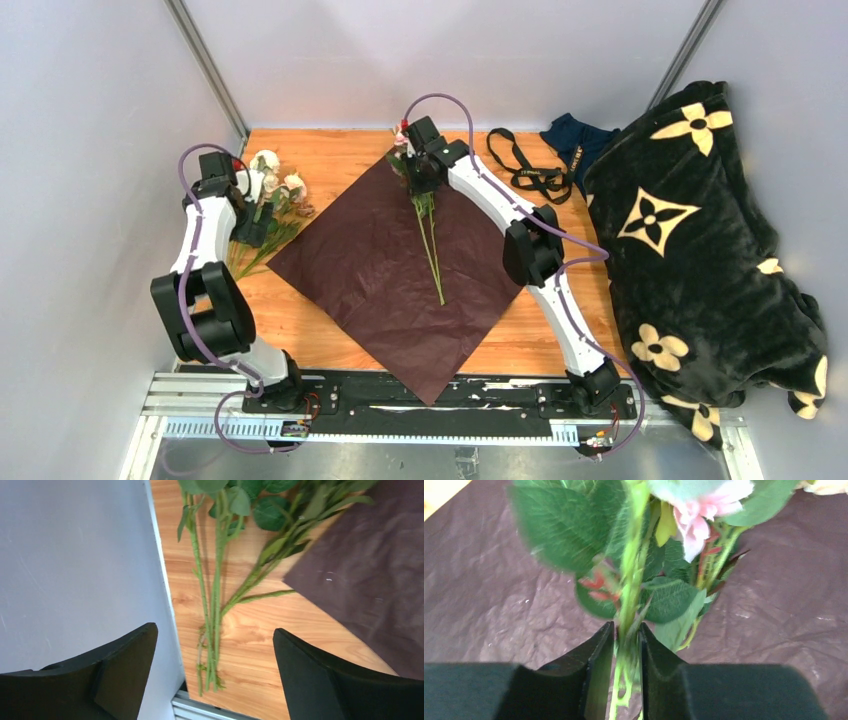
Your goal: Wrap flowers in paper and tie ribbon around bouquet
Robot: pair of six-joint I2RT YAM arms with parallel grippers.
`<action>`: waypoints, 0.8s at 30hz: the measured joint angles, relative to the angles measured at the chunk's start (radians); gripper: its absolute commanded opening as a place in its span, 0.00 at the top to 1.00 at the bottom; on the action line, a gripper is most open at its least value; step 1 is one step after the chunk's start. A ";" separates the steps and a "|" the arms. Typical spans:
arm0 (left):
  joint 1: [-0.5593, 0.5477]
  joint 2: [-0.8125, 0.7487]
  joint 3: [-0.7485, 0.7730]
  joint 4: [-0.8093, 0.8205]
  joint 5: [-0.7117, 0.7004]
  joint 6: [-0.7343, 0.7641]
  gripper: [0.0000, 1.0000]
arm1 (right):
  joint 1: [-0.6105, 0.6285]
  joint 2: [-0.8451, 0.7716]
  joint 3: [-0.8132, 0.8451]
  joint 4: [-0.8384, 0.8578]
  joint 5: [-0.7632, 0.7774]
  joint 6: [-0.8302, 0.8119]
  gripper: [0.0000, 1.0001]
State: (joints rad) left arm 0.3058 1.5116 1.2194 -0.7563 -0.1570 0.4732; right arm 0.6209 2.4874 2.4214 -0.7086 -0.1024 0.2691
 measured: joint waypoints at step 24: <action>0.124 0.404 0.120 0.167 -0.031 0.024 0.58 | 0.030 -0.450 -0.369 0.148 0.208 -0.088 0.51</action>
State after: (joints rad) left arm 0.4297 1.9156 1.3392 -0.5892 -0.1879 0.4976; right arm 0.6506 2.0373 2.0521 -0.5602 0.1055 0.1814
